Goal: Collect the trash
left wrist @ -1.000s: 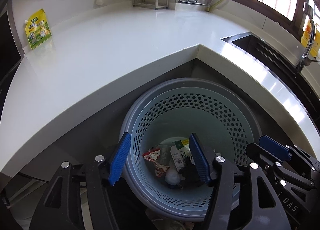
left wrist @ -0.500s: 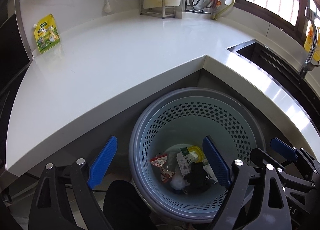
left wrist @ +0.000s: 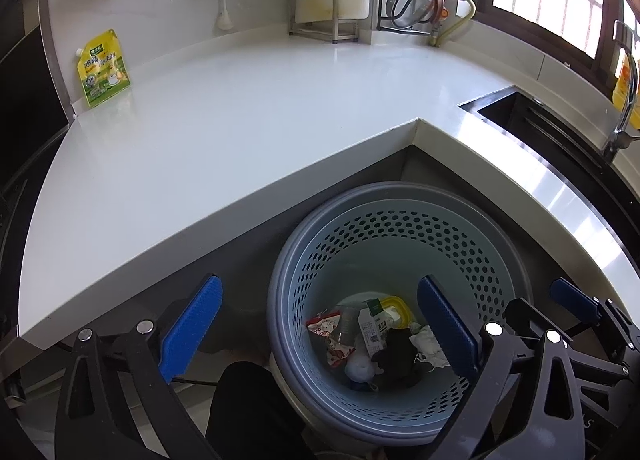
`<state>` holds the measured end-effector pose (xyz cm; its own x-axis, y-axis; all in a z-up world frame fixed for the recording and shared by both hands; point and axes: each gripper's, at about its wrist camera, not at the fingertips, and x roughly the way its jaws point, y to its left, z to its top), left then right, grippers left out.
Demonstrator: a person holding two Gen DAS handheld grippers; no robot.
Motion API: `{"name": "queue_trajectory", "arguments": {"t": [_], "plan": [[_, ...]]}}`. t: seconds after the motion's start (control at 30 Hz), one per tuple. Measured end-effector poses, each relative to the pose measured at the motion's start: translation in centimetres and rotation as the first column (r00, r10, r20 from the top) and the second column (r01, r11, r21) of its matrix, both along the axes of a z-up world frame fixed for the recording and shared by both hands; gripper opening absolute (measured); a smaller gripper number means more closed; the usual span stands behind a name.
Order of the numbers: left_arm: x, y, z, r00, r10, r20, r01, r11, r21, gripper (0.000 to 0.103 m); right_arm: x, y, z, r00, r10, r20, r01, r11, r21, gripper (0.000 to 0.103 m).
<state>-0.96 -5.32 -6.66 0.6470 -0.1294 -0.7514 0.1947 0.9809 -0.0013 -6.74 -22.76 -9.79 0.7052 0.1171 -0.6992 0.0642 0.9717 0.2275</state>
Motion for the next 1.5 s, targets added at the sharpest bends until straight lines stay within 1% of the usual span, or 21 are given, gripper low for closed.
{"name": "queue_trajectory", "arguments": {"t": [0.2, 0.47, 0.83, 1.5], "plan": [[-0.09, 0.30, 0.08, 1.000, 0.008, 0.006, -0.008, 1.000, 0.000, 0.097, -0.07, 0.10, 0.06, 1.000, 0.001, 0.003, -0.001, 1.000, -0.004, 0.075], [-0.29, 0.39, 0.43, 0.999, 0.029, 0.025, -0.029, 0.999, 0.026, 0.097, -0.26, 0.33, 0.36, 1.000, -0.001, 0.010, 0.001, 1.000, -0.011, 0.075], [-0.39, 0.71, 0.85, 0.998, 0.051, 0.039, -0.052, 0.998, 0.031, 0.097, -0.22, 0.40, 0.36, 1.000, -0.002, 0.009, 0.002, 1.000, -0.016, 0.075], [-0.28, 0.60, 0.49, 0.997, 0.068, 0.022, -0.069, 0.997, 0.043, 0.097, -0.24, 0.44, 0.36, 1.000, -0.002, 0.007, 0.002, 1.000, -0.017, 0.075]]}}
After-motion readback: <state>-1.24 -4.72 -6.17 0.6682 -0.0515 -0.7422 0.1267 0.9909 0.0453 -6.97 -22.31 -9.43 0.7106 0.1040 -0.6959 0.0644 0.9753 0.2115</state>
